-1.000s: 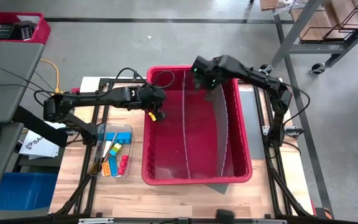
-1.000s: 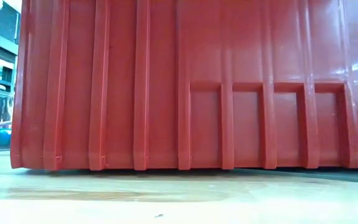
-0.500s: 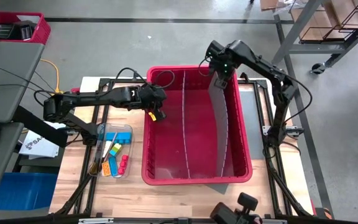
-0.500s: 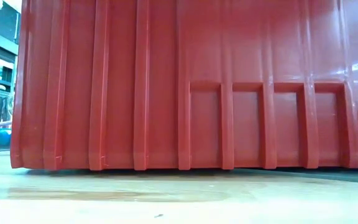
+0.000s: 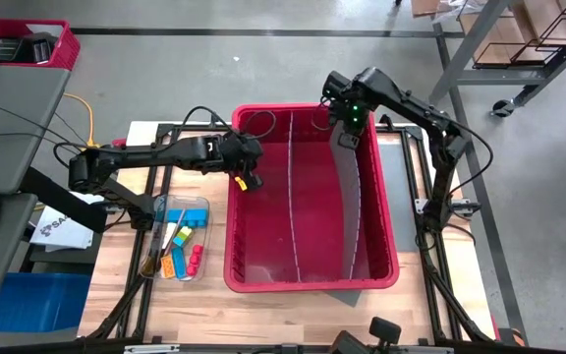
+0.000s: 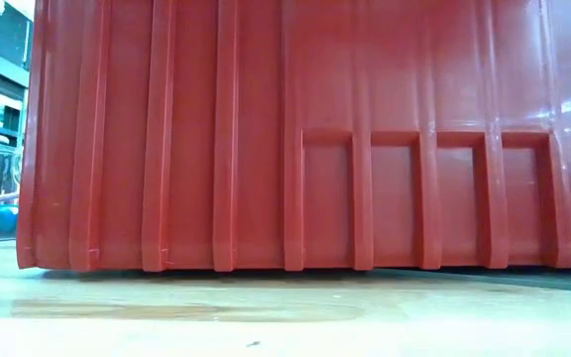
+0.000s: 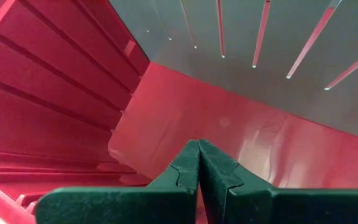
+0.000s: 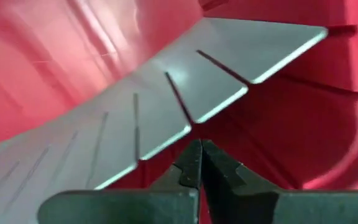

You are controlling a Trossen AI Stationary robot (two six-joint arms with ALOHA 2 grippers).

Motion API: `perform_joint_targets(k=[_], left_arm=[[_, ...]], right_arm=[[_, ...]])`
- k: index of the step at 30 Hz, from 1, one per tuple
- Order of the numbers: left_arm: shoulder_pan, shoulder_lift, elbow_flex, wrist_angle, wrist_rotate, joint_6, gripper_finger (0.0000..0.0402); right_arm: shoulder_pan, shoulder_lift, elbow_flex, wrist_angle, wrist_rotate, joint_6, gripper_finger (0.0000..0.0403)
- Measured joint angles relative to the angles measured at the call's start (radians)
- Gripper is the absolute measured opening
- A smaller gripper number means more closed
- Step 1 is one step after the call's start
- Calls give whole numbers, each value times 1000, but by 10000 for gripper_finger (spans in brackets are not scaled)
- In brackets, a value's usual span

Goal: Sort Items/Unsort Items

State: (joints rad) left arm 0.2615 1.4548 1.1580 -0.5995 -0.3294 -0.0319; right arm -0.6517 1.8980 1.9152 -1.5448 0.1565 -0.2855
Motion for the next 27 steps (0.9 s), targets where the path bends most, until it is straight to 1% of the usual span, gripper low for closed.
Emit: perform_joint_targets(k=[7,11,13,15,22,25,27], left_arm=[[0,0,0,23,1,3,0],[0,0,0,35,3,3,0],[0,0,0,39,5,9,0],[0,0,0,40,5,10,0],[0,0,0,48,5,10,0],[0,0,0,60,5,10,0],[0,0,0,72,5,10,0]], right_arm=[[66,0,0,11,-44,25,0],[94,1,0,81,-136,48,0],[105,1,0,109,-165,72,0],[111,1,0,120,-164,84,0],[107,-17,0,77,-135,99,0],[102,-28,0,83,-168,124,0],[104,-29,1,77,-164,126,0]])
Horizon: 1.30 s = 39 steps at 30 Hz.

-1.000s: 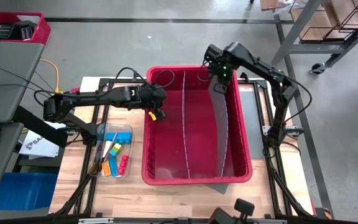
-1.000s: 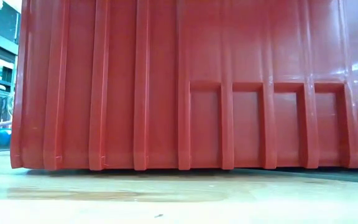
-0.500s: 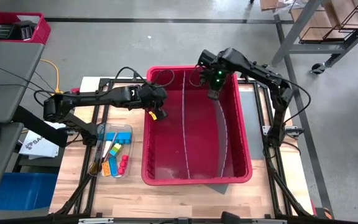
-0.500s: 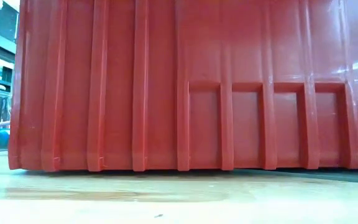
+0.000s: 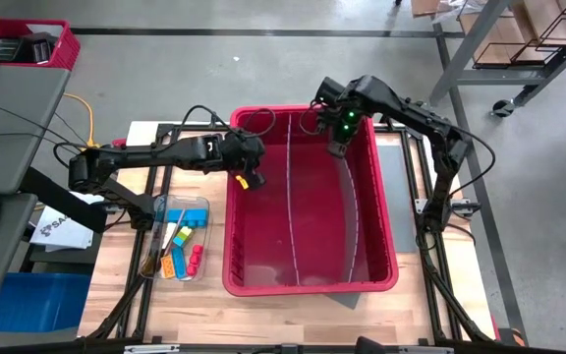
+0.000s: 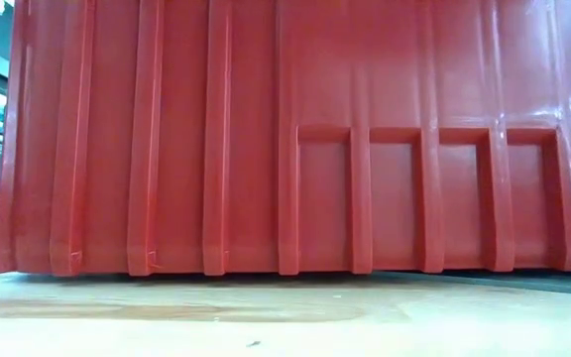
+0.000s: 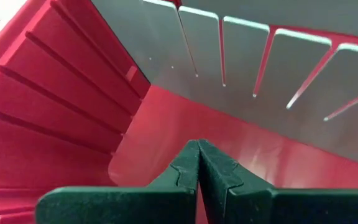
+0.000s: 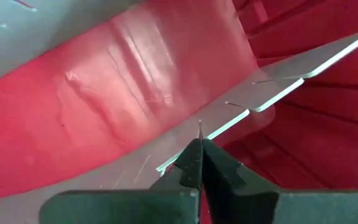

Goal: Sort Items/Unsort Items

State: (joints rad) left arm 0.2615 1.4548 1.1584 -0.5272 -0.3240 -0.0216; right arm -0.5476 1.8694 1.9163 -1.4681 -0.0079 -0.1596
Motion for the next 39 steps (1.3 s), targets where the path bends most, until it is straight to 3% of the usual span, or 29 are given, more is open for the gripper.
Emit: perform_joint_targets(k=[6,12,15,19,23,29,35,39], left_arm=[[0,0,0,26,0,0,0],[-6,-2,0,22,3,22,0],[-22,-21,0,45,6,107,0],[-37,-82,0,118,9,220,0],[-31,-159,0,130,-3,244,0],[-32,-305,1,122,-4,240,0],[-3,-361,0,76,-10,208,0],[24,-367,-77,93,-8,187,0]], right_arm=[[7,-8,0,81,-114,15,0],[5,-79,0,14,-30,8,0],[5,-120,0,-76,70,2,0],[3,-155,-16,-93,83,-15,0],[-7,-185,-99,-102,171,-110,0],[-45,-211,-299,36,173,-355,0],[-49,-211,-362,207,132,-521,0],[-75,-210,-402,218,205,-632,0]])
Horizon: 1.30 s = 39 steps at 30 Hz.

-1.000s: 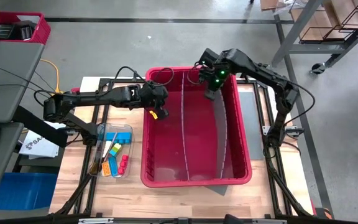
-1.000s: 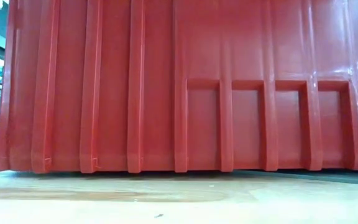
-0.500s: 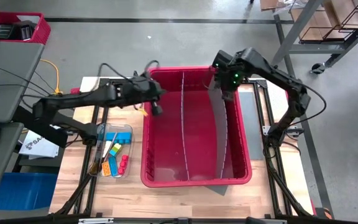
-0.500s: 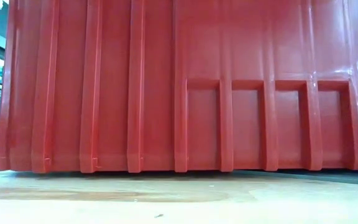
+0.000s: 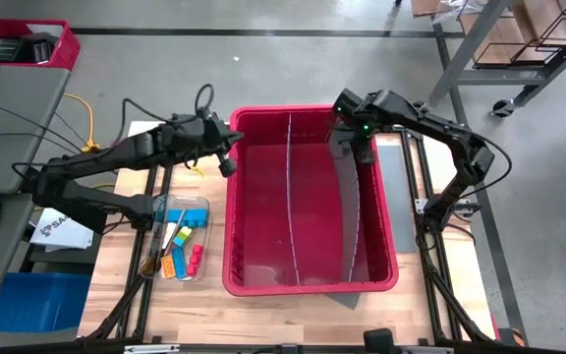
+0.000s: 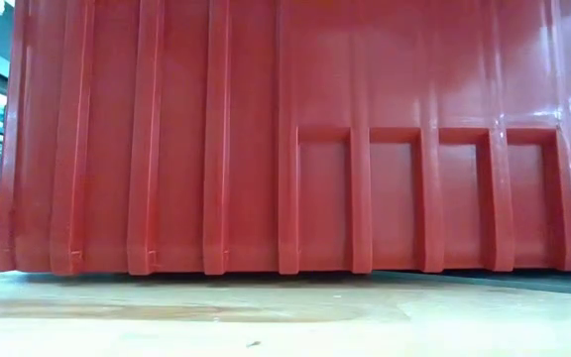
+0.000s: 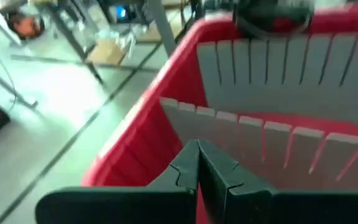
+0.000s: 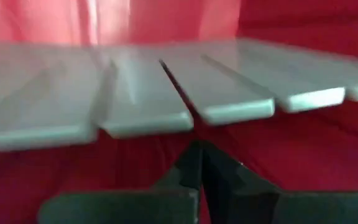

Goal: Sort Items/Unsort Items

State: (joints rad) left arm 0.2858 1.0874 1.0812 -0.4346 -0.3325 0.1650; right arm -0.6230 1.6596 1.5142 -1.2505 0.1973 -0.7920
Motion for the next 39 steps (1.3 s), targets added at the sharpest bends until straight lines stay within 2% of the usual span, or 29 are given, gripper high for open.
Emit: perform_joint_targets(k=[5,10,15,19,22,25,27,31,37,39], left_arm=[[23,3,-148,3,0,-54,0],[23,-21,-224,-3,-6,-128,0],[21,-83,-208,-120,-68,-235,0],[23,-198,-182,-107,-111,-273,0],[59,-250,-180,-224,-127,-290,0],[101,-234,-189,-419,-74,-334,0],[117,-209,-215,-447,4,-339,0],[115,-147,-277,-310,107,-339,0],[90,-25,-301,-164,129,-338,0],[81,2,-300,-111,165,-332,0]], right_arm=[[-33,0,-9,0,-50,3,0],[-39,3,-9,9,-61,-9,0],[-39,3,-9,-2,-64,-20,0],[-39,3,-9,-5,-70,-20,0],[-39,3,-9,-8,-77,-21,0],[-39,3,-9,-4,-129,-21,0],[-39,3,-19,20,-151,-15,0],[-15,4,-64,70,-179,27,0],[54,2,-108,123,-194,88,0],[65,1,-108,147,-198,125,0]])
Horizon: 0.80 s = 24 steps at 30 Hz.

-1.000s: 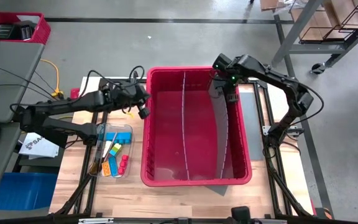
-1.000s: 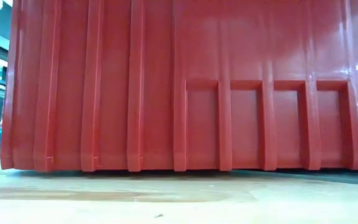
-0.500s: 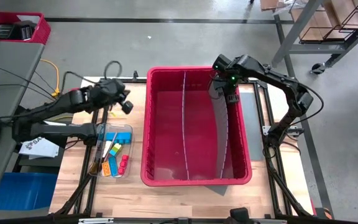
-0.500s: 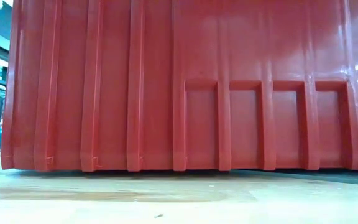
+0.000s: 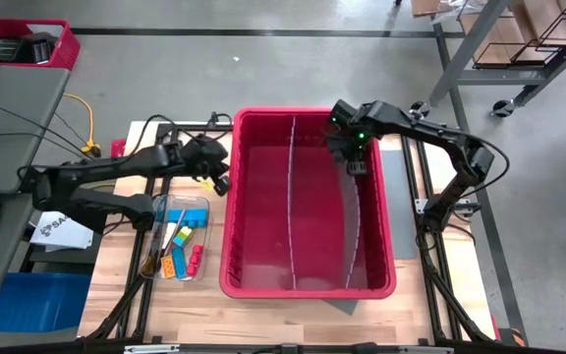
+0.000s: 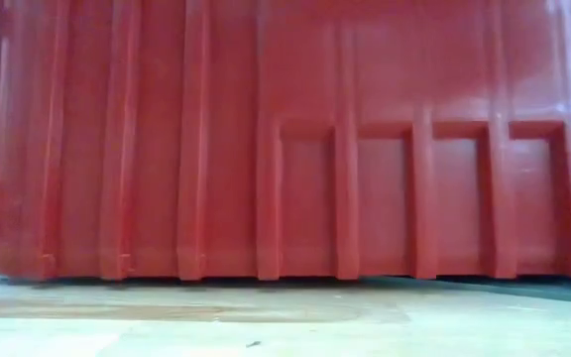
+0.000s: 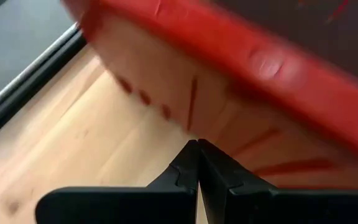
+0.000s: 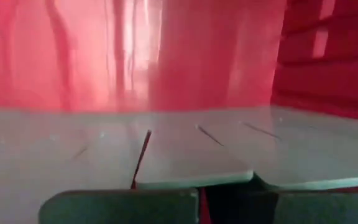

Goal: Sort Items/Unsort Items

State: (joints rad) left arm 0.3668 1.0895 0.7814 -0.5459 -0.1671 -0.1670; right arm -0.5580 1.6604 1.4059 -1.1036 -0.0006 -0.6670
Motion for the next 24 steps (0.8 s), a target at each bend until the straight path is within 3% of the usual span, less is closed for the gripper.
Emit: perform_joint_targets(k=[13,24], left_arm=[[-27,62,0,88,23,-6,0],[-27,62,0,119,7,-6,0]], right_arm=[[21,-3,-2,-14,-39,135,0],[19,-77,-2,76,-205,310,0]])
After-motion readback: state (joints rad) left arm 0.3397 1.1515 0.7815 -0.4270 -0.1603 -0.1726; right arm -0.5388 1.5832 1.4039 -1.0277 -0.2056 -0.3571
